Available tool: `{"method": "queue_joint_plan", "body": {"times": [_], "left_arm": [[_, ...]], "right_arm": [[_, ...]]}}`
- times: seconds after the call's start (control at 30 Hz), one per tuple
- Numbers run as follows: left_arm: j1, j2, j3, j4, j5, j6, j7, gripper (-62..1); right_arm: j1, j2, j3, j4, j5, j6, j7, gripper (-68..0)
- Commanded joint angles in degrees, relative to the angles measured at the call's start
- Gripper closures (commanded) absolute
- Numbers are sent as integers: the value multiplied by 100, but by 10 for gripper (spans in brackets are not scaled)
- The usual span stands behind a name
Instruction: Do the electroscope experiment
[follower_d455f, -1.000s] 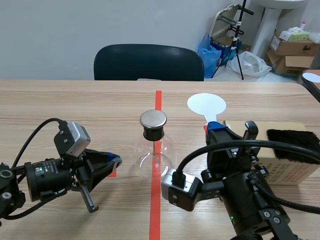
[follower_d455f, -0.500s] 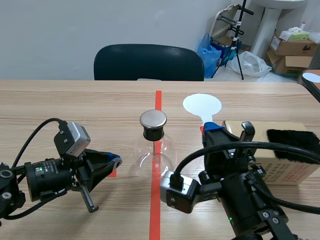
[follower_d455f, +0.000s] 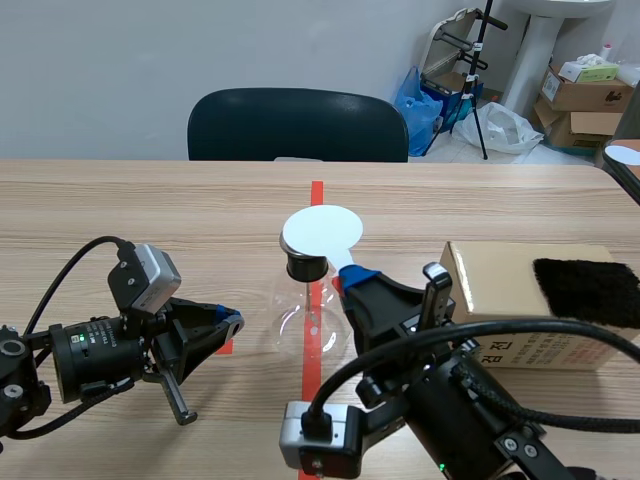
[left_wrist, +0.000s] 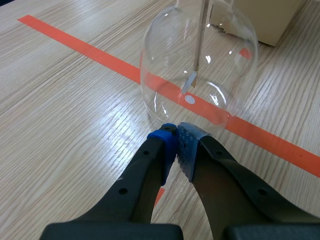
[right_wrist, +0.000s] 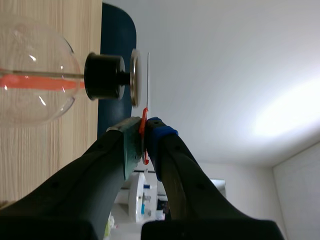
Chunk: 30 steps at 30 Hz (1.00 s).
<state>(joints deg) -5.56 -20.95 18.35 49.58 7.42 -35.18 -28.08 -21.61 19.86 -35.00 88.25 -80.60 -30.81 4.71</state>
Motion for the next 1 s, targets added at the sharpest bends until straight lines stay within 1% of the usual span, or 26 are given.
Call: {"method": "queue_joint_plan", "body": {"times": [0.0, 0.17, 0.97], "left_arm": [[-31, 28, -35, 98, -79, -9, -101, -32], [-31, 28, -35, 98, -79, -9, -101, -32], [-31, 28, -35, 98, -79, -9, -101, -32]], "right_arm": [[81, 61, 22, 24, -9, -81, 87, -10], [81, 61, 22, 24, -20, -81, 234, -10], [81, 61, 22, 24, -20, -81, 232, -10]]}}
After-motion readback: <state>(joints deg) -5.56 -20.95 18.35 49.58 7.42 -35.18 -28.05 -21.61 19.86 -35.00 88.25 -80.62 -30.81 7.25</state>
